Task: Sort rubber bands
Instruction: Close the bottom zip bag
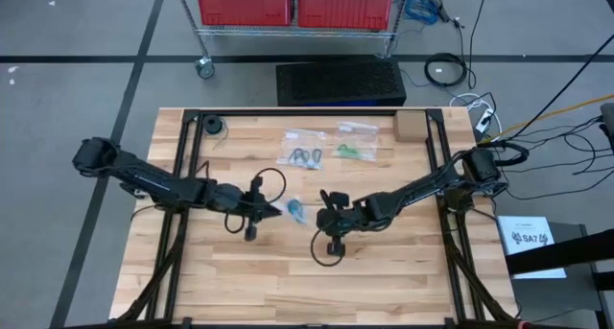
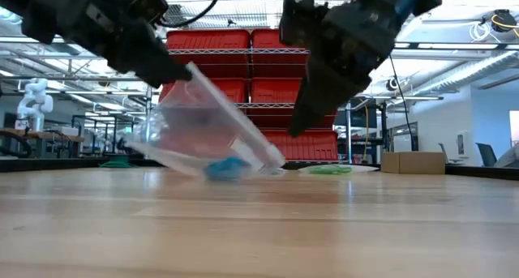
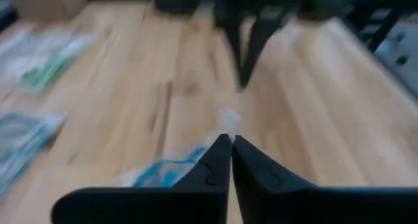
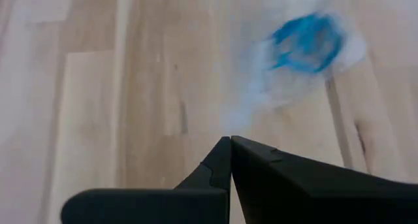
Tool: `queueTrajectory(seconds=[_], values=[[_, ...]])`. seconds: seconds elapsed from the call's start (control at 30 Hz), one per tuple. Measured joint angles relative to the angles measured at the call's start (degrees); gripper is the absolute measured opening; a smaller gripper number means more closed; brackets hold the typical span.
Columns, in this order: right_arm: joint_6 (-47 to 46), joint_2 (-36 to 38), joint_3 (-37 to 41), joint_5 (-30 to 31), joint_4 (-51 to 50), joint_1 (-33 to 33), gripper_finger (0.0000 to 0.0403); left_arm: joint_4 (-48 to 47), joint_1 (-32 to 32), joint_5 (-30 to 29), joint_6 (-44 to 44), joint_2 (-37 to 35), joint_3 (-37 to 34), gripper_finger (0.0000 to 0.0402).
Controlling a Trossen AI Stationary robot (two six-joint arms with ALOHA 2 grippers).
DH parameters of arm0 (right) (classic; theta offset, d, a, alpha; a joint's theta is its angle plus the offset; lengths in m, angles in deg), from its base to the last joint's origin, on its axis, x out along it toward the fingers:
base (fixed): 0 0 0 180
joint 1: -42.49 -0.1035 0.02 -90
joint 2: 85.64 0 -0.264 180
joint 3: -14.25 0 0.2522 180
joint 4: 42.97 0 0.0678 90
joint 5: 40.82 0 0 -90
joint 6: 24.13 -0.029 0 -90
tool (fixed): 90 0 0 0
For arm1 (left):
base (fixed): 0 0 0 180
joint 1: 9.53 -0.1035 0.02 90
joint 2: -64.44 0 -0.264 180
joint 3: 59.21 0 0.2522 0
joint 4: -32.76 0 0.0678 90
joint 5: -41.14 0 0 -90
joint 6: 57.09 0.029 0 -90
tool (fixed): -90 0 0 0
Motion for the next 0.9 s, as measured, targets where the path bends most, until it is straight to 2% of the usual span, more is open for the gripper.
queueTrajectory(seconds=[0.1, 0.23, 0.47, 0.67, 0.9], values=[[-0.9, 0.0, 1.7, 0.2, 2.8, 1.3, 0.0000, 5.6, 0.1, 1.7, 0.3, 2.0, 0.0, 0.0036], [-1.7, 0.0, 2.0, -0.4, 2.9, 2.9, 0.0000, 6.2, 0.0, 2.7, 0.0, 4.0, 0.7, 0.0076], [-2.2, 0.0, 2.0, -10.1, 4.7, 3.1, 0.0000, 6.0, 0.0, 2.7, -0.1, 6.7, 0.7, 0.0139], [-2.8, 0.0, 2.0, -15.1, 4.8, 2.0, 0.0000, 6.4, 0.0, 2.8, 0.2, 4.9, 1.2, 0.0157], [-3.6, -0.1, 2.0, -16.0, 4.0, 2.1, 0.0000, 6.3, 0.0, 10.2, -0.2, 3.9, 2.6, 0.0158]])
